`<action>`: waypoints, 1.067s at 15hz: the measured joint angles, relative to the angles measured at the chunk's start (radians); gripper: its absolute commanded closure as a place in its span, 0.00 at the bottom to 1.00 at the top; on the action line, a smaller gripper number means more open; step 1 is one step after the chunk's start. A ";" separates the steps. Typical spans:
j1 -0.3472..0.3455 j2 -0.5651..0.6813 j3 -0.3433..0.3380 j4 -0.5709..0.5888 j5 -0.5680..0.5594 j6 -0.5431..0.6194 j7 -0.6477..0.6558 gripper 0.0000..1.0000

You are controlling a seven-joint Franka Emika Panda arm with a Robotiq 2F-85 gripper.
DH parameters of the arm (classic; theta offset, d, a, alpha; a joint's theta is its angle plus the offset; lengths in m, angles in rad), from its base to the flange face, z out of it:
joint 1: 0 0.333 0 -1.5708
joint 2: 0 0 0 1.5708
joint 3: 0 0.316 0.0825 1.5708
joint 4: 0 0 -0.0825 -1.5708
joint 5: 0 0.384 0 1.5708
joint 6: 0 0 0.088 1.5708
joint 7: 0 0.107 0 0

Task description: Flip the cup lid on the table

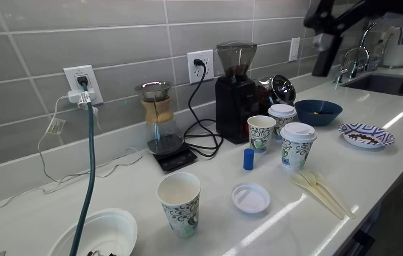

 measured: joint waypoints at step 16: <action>0.079 0.303 0.091 -0.131 0.098 0.432 0.057 0.00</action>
